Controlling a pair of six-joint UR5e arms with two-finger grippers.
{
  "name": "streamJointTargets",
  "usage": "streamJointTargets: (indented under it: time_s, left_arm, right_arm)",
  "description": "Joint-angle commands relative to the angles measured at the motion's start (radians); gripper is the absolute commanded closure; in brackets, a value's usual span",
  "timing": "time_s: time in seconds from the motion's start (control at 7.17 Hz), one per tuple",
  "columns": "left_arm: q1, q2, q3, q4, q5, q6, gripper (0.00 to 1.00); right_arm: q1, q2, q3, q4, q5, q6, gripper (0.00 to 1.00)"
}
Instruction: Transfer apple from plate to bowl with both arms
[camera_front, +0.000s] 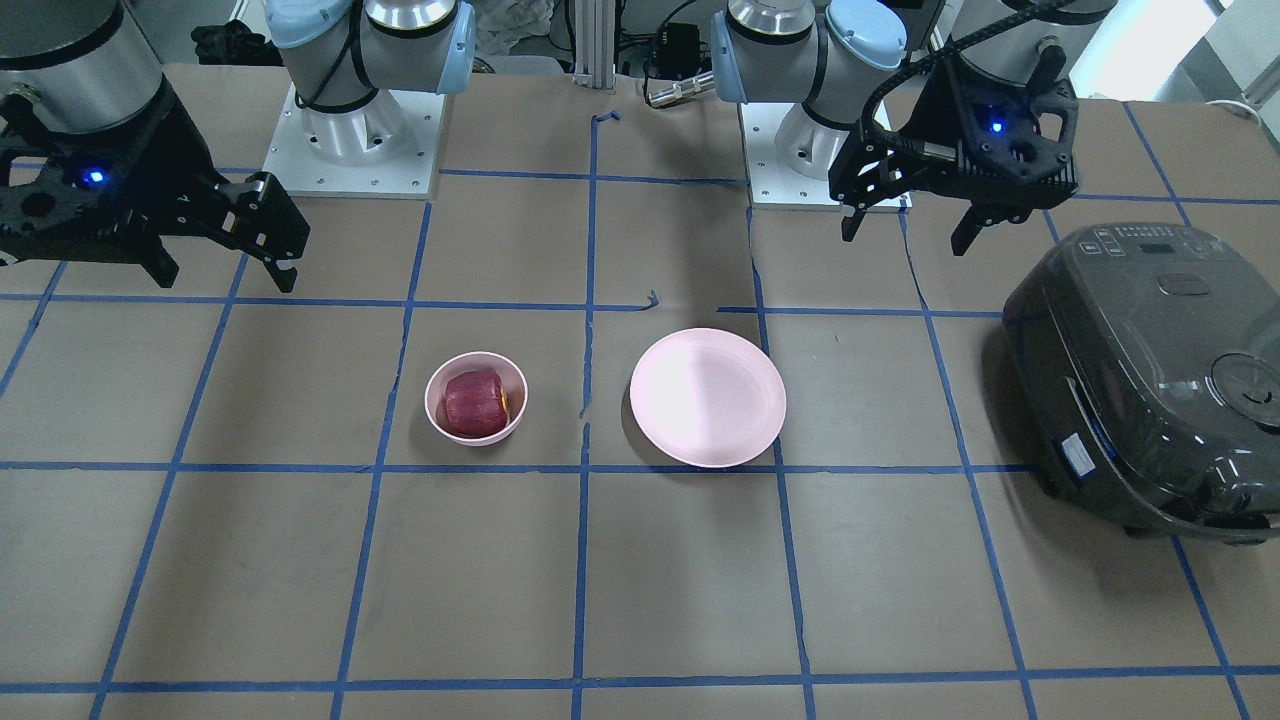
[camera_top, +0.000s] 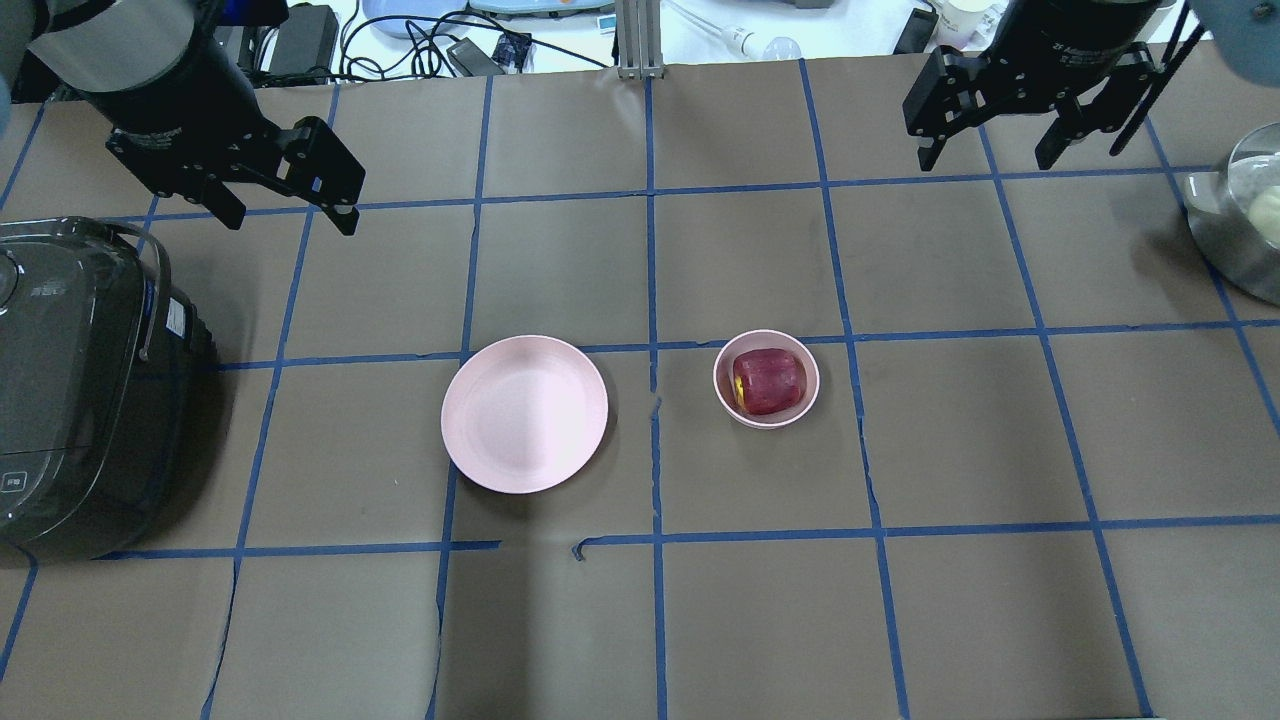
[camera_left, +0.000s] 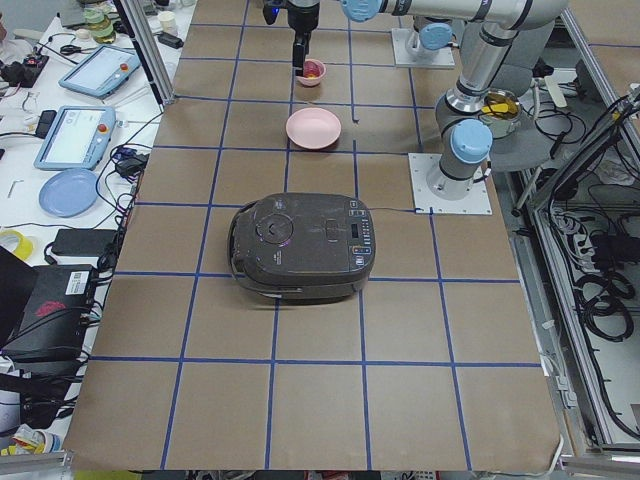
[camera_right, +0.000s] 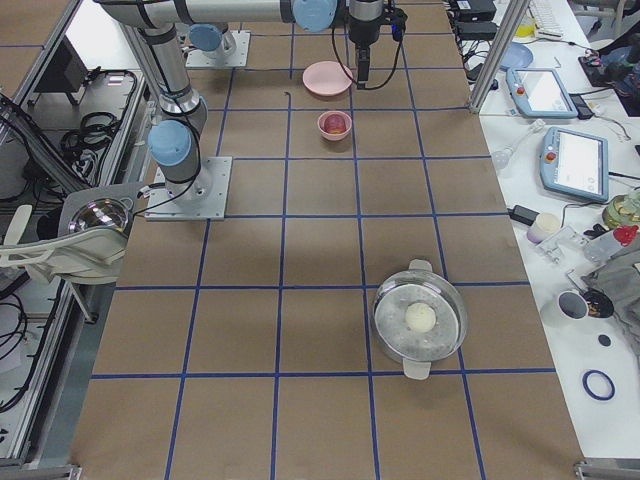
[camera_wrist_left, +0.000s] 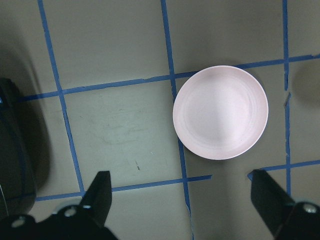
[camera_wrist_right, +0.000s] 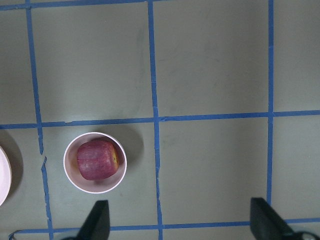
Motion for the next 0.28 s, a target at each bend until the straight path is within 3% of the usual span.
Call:
streamJointTargets:
  time_s: [0.0,0.14]
  left_arm:
    - [-0.004,-0.004,0.001,-0.001,-0.001,-0.009,0.00]
    - [-0.007,-0.009,0.004,0.001,-0.002,-0.031,0.00]
  right_arm:
    - [0.001,-0.001,0.000,-0.001,-0.001,-0.001,0.00]
    - [0.000,-0.001,0.000,-0.001,0.000,-0.001,0.00]
